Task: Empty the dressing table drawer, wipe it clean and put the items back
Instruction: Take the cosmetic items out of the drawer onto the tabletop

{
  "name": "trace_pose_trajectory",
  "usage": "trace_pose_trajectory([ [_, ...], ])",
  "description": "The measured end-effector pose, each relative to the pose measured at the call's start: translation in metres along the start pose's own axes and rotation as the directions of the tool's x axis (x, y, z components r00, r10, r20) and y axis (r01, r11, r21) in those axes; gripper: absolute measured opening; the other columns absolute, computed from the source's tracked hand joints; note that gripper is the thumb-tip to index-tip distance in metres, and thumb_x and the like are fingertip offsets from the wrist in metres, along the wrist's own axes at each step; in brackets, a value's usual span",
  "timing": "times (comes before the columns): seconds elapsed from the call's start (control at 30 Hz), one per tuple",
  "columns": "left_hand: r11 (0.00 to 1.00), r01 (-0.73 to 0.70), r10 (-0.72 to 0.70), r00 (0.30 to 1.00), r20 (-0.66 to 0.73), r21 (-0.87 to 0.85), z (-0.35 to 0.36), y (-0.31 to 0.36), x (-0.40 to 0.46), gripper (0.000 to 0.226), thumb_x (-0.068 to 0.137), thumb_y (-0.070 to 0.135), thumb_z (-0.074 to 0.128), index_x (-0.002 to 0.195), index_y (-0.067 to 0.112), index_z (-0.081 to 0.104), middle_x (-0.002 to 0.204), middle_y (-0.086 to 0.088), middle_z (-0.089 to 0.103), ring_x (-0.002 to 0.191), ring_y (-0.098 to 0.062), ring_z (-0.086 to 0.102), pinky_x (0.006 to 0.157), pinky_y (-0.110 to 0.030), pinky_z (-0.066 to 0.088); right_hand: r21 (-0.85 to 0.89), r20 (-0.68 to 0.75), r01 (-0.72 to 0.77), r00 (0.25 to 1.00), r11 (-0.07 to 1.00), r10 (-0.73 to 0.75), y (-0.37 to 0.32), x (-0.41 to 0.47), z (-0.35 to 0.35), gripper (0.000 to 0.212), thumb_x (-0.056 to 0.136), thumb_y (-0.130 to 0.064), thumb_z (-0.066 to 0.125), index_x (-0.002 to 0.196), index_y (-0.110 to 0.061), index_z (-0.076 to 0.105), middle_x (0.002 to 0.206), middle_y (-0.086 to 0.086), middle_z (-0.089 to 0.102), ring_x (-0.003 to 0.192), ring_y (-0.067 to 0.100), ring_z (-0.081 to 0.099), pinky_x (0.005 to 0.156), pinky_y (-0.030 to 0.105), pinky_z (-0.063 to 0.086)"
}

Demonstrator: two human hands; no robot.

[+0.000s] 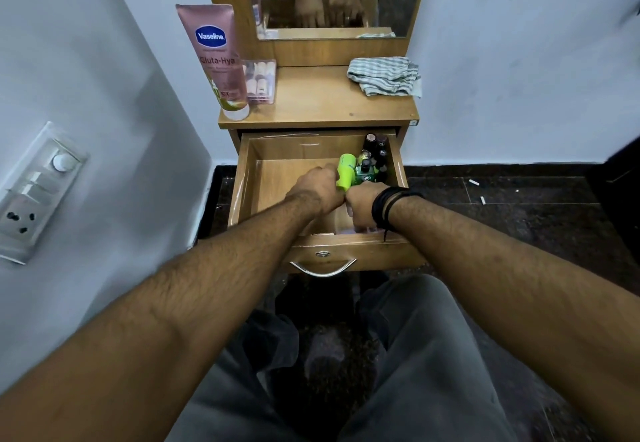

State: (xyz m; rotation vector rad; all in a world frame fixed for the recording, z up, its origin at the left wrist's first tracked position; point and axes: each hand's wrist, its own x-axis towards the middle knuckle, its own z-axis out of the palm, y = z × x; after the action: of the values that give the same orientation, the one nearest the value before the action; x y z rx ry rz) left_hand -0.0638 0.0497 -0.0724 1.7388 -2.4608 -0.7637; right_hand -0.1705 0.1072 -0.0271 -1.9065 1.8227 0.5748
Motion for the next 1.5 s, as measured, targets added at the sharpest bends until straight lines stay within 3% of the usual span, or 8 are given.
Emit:
trace_pose_trajectory([
  [0.37, 0.99, 0.113, -0.115, 0.993, -0.013, -0.089, 0.016, 0.004, 0.025, 0.049, 0.088, 0.035, 0.065, 0.128, 0.012, 0.049, 0.122, -0.017, 0.063, 0.11, -0.037, 0.061, 0.077, -0.035, 0.044, 0.099, -0.058, 0.024, 0.998, 0.995, -0.019, 0.012, 0.004, -0.003, 0.031, 0.085, -0.016, 0.075, 0.114, -0.006, 0.07, 0.112, 0.012, 0.068, 0.107, 0.029, 0.065, 0.077, 0.029, 0.049],
  [0.5, 0.979, 0.124, -0.139, 0.987, -0.085, -0.162, 0.013, -0.003, 0.027, 0.053, 0.086, 0.035, 0.069, 0.128, 0.007, 0.052, 0.125, -0.019, 0.063, 0.115, -0.038, 0.059, 0.089, -0.038, 0.047, 0.128, -0.091, 0.045, 0.995, 0.991, -0.033, 0.01, 0.004, -0.009, 0.024, 0.086, -0.011, 0.071, 0.109, -0.005, 0.071, 0.108, 0.013, 0.07, 0.105, 0.029, 0.066, 0.081, 0.032, 0.053],
  [0.77, 0.979, 0.003, -0.071, 0.941, -0.331, -0.204, -0.031, -0.031, 0.01, 0.05, 0.083, 0.044, 0.071, 0.121, 0.014, 0.063, 0.123, -0.011, 0.062, 0.113, -0.029, 0.057, 0.09, -0.034, 0.043, 0.217, -0.415, 0.076, 0.909, 0.973, 0.022, -0.01, 0.01, -0.035, 0.022, 0.091, -0.011, 0.057, 0.112, -0.005, 0.063, 0.115, 0.019, 0.067, 0.112, 0.038, 0.062, 0.086, 0.037, 0.049],
  [0.9, 0.98, -0.067, -0.025, 0.894, -0.447, -0.189, -0.07, -0.04, -0.004, 0.048, 0.08, 0.046, 0.069, 0.118, 0.017, 0.067, 0.116, -0.006, 0.064, 0.103, -0.023, 0.059, 0.086, -0.034, 0.048, 0.266, -0.472, 0.115, 0.881, 0.957, 0.025, -0.022, 0.027, -0.051, 0.045, 0.09, -0.021, 0.066, 0.131, -0.006, 0.054, 0.13, 0.017, 0.06, 0.123, 0.036, 0.056, 0.096, 0.04, 0.046],
  [0.97, 0.97, -0.12, -0.002, 0.868, -0.497, -0.213, -0.087, -0.04, -0.008, 0.045, 0.081, 0.044, 0.069, 0.116, 0.015, 0.069, 0.114, -0.006, 0.065, 0.102, -0.023, 0.061, 0.085, -0.036, 0.051, 0.346, -0.5, 0.149, 0.865, 0.927, 0.048, -0.027, 0.034, -0.058, 0.052, 0.088, -0.026, 0.072, 0.134, -0.011, 0.056, 0.128, 0.016, 0.064, 0.121, 0.035, 0.058, 0.096, 0.04, 0.049],
  [1.13, 0.955, -0.169, -0.008, 0.805, -0.593, -0.243, -0.116, -0.039, -0.008, 0.044, 0.085, 0.044, 0.067, 0.12, 0.018, 0.07, 0.113, -0.002, 0.068, 0.1, -0.017, 0.062, 0.083, -0.031, 0.052, 0.462, -0.633, 0.265, 0.766, 0.846, 0.106, -0.044, 0.046, -0.076, 0.04, 0.087, -0.027, 0.071, 0.124, -0.013, 0.064, 0.116, 0.012, 0.071, 0.11, 0.034, 0.063, 0.09, 0.044, 0.052],
  [1.33, 0.882, -0.253, -0.081, 0.749, -0.657, -0.397, -0.125, -0.042, -0.007, 0.045, 0.092, 0.032, 0.071, 0.13, 0.012, 0.057, 0.119, -0.002, 0.067, 0.1, -0.012, 0.065, 0.087, -0.031, 0.056, 0.511, -0.653, 0.265, 0.739, 0.818, 0.169, -0.054, 0.061, -0.095, 0.038, 0.088, -0.036, 0.066, 0.121, -0.017, 0.066, 0.115, 0.009, 0.072, 0.109, 0.033, 0.064, 0.09, 0.045, 0.054],
  [1.5, 0.883, -0.211, -0.13, 0.75, -0.649, -0.42, -0.114, -0.048, -0.003, 0.035, 0.097, 0.016, 0.06, 0.13, 0.004, 0.056, 0.125, -0.008, 0.066, 0.106, -0.017, 0.065, 0.095, -0.035, 0.053, 0.512, -0.638, 0.224, 0.746, 0.829, 0.193, -0.065, 0.078, -0.1, 0.036, 0.09, -0.039, 0.061, 0.121, -0.022, 0.066, 0.116, 0.008, 0.072, 0.11, 0.035, 0.064, 0.091, 0.045, 0.054],
])
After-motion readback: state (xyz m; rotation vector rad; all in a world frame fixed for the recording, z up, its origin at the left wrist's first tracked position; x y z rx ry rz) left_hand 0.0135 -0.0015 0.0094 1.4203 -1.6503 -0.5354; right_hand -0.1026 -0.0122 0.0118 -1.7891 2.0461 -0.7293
